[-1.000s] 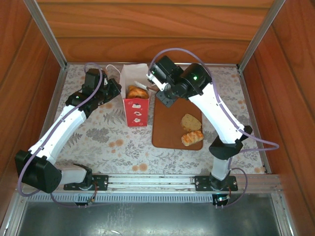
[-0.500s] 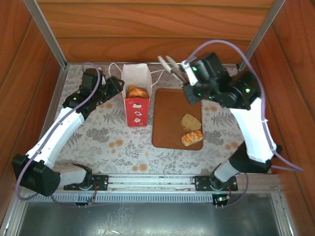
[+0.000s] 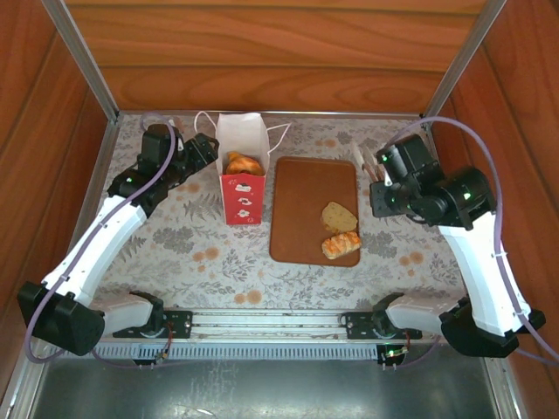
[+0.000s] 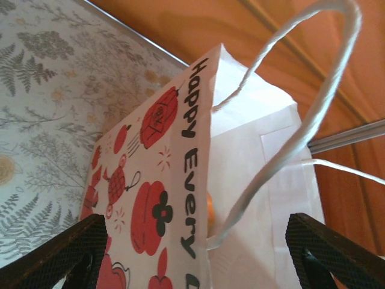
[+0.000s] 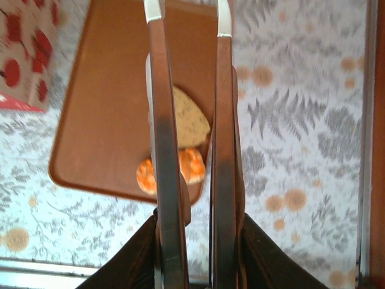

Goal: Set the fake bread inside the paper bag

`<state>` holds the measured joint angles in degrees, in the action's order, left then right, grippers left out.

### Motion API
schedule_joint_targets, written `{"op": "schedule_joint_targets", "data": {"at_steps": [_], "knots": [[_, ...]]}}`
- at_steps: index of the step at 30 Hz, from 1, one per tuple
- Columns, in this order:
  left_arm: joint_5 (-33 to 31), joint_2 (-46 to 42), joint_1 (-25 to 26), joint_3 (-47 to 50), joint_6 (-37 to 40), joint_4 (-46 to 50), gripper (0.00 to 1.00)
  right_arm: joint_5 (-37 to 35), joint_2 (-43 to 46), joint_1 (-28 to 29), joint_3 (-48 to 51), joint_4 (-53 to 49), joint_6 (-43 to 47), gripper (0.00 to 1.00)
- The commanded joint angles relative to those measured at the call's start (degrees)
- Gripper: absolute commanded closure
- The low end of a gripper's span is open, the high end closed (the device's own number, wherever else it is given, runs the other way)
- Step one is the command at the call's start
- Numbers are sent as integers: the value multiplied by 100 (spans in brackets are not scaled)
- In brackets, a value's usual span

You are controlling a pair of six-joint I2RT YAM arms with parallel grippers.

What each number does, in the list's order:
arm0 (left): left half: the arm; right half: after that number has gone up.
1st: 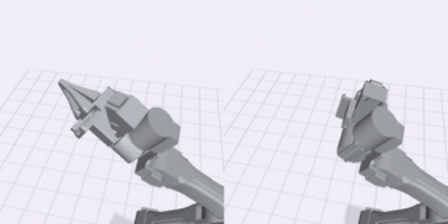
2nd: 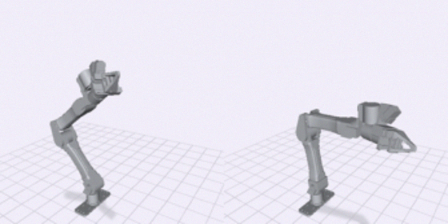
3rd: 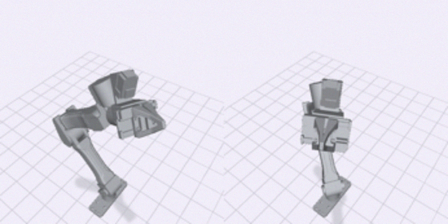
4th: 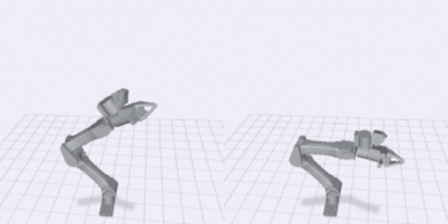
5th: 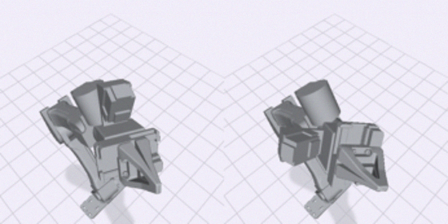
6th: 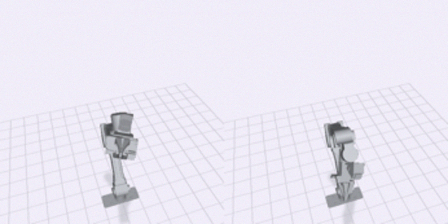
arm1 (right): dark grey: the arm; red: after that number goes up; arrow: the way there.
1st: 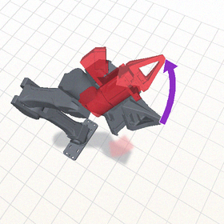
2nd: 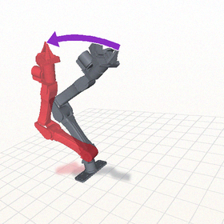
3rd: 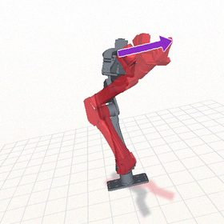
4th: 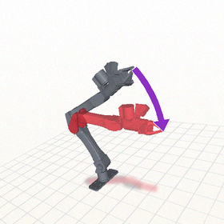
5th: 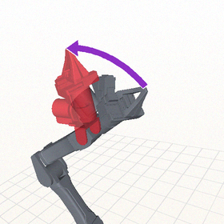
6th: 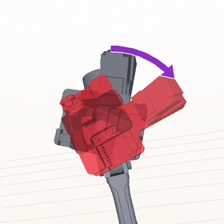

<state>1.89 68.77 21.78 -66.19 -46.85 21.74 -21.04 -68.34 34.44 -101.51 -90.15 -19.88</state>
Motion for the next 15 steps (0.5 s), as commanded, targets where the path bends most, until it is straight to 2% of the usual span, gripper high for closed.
{"op": "schedule_joint_targets", "data": {"at_steps": [1, 8, 15], "knots": [[-263, -102, 3, 84, 139, -121, 16, 371, 192, -90, 630, 67, -650, 67], [-251, -16, -31, 103, 243, -207, 14, 1144, 476, -97, 2067, 173, -1337, 68], [-150, 144, -121, 159, 279, -266, 13, 1608, 768, -100, 2943, 113, -1611, 68]]}}
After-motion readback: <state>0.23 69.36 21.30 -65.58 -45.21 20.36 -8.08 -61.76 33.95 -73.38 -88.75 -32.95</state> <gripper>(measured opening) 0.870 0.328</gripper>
